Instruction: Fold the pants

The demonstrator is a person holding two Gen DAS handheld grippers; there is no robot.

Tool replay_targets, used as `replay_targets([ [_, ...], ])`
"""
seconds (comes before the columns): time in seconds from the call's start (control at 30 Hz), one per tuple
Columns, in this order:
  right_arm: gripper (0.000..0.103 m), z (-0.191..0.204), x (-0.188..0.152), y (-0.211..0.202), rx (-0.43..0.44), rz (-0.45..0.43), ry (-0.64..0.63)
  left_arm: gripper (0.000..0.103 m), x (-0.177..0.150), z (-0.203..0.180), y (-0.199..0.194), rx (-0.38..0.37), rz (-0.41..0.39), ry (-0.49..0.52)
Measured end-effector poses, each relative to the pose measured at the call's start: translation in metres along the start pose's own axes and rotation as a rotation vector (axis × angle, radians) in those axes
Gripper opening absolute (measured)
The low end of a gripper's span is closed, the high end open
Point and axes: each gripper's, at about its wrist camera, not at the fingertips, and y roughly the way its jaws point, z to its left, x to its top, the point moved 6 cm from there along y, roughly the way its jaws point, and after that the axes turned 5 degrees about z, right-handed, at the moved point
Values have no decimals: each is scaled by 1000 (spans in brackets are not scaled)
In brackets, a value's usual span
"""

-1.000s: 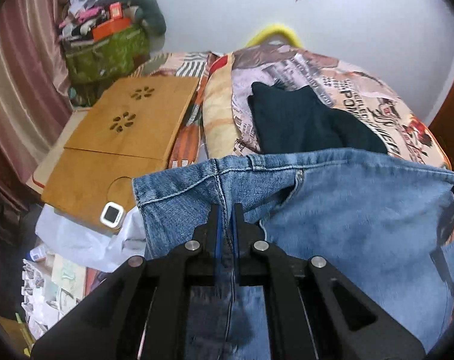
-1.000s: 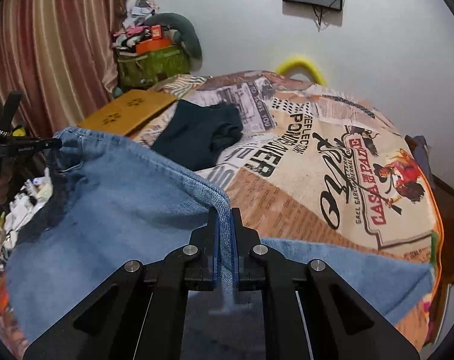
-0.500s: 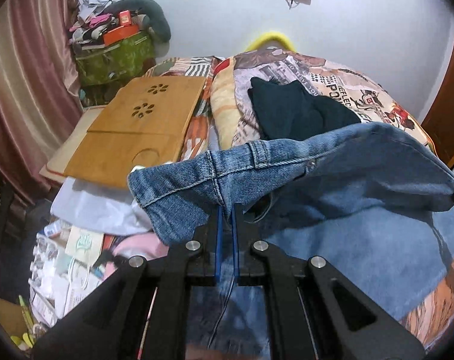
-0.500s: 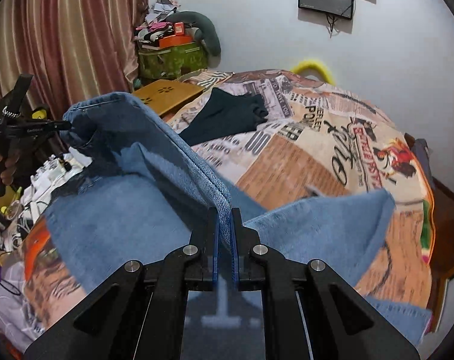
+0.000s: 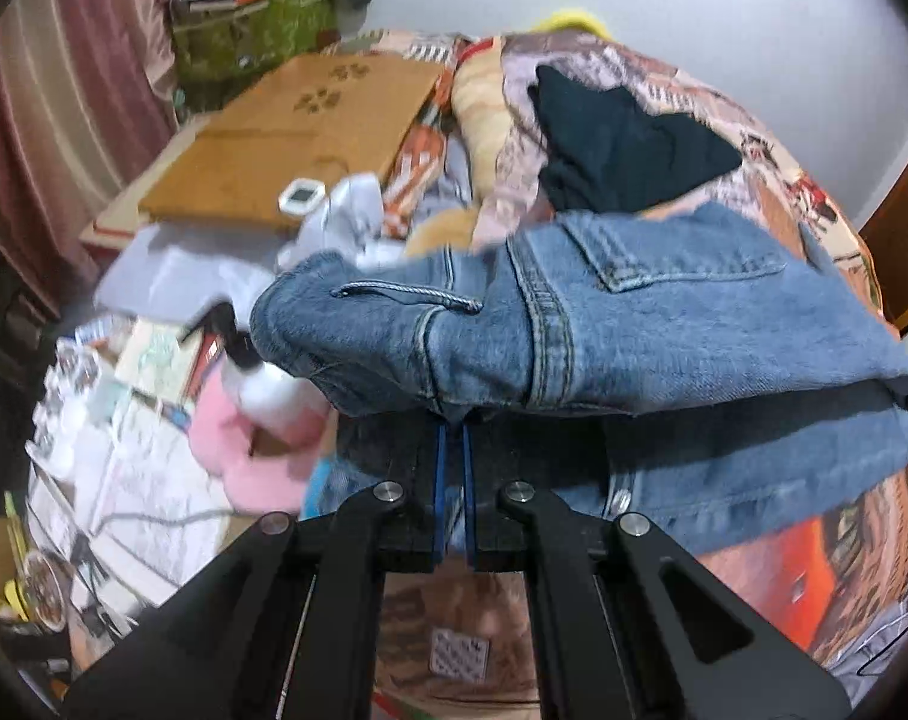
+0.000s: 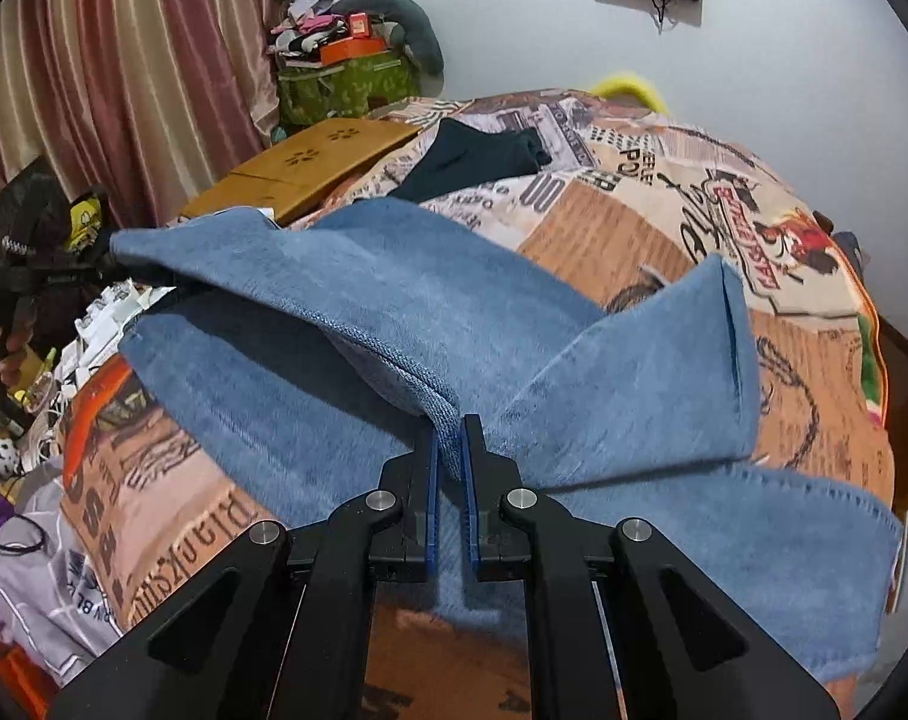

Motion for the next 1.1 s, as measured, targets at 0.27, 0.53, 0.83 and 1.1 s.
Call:
replay_targets([
  [0.27, 13, 2, -6, -11, 6, 5, 7, 5, -25, 1, 5, 29, 49, 10],
  [0.53, 23, -16, 0, -39, -12, -38, 79, 35, -10, -4, -37, 59, -31, 28],
  [0.83, 55, -65, 25, -34, -66, -47, 171, 73, 40, -37, -49, 49, -116, 47],
  [1.1, 61, -114, 56, 12, -82, 12, 220, 88, 91, -81, -19, 23, -91, 89],
])
